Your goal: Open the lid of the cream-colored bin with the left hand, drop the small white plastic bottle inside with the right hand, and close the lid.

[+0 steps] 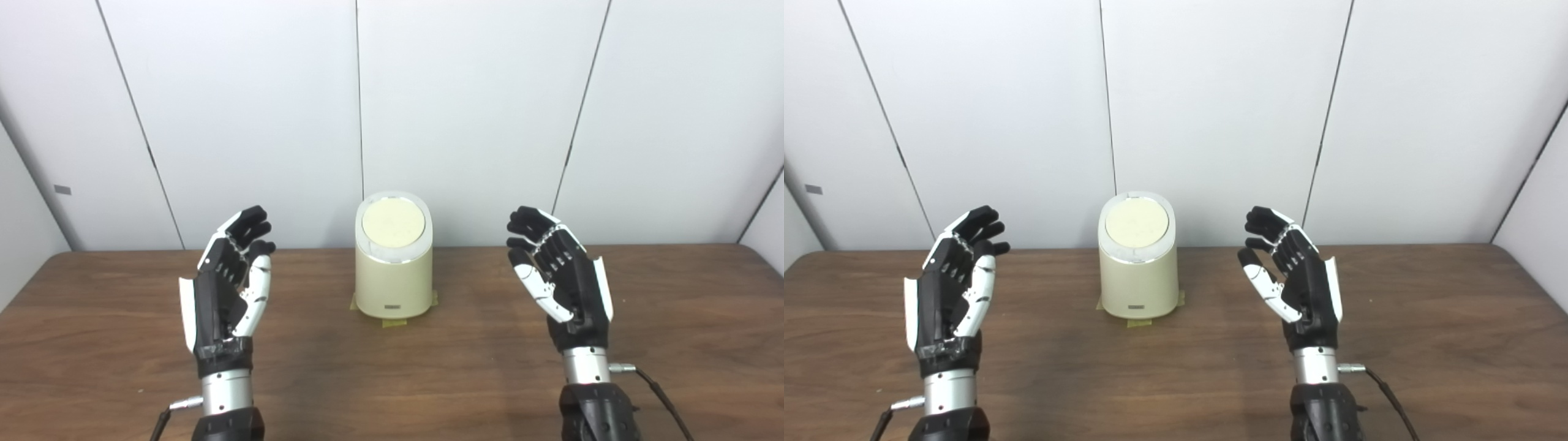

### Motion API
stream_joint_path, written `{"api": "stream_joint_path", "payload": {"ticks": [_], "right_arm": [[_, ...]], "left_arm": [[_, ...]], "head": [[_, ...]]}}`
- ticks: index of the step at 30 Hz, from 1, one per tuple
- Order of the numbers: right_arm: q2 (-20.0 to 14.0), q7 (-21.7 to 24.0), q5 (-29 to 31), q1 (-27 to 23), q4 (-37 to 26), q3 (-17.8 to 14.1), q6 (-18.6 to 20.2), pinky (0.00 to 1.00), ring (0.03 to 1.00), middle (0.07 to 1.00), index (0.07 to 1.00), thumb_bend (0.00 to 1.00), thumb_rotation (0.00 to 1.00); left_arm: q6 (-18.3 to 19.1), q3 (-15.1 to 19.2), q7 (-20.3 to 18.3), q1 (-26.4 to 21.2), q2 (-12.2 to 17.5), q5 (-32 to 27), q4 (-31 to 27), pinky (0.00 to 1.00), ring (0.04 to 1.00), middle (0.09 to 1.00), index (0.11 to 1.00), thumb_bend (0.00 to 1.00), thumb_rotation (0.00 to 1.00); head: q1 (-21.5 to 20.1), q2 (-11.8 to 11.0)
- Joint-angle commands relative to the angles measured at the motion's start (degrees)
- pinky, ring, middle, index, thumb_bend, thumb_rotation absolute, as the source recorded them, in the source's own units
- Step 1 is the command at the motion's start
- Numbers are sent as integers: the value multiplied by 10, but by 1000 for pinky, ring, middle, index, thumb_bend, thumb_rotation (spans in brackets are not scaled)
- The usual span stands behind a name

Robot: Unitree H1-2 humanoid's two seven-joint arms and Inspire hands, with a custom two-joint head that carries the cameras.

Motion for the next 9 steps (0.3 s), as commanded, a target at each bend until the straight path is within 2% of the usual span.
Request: {"api": "stream_joint_path", "payload": {"ticks": [1,4,9], "right_arm": [[-7,0,-5,-18,-12,-3,-12,646,726,732,711,335,275],[-11,3,-6,-15,-11,0,-12,637,721,730,709,335,284],[-10,12,11,-7,-31,5,19,634,724,733,708,331,304]], "left_arm": [[-12,1,-5,-9,-5,-1,-14,666,761,781,772,247,428],[-14,2,-10,-8,-5,-13,-14,672,765,784,777,254,455],[5,-1,-22,-2,-1,-20,-24,692,770,790,784,254,482]], "head": [[1,-1],[5,1],[9,3]]}}
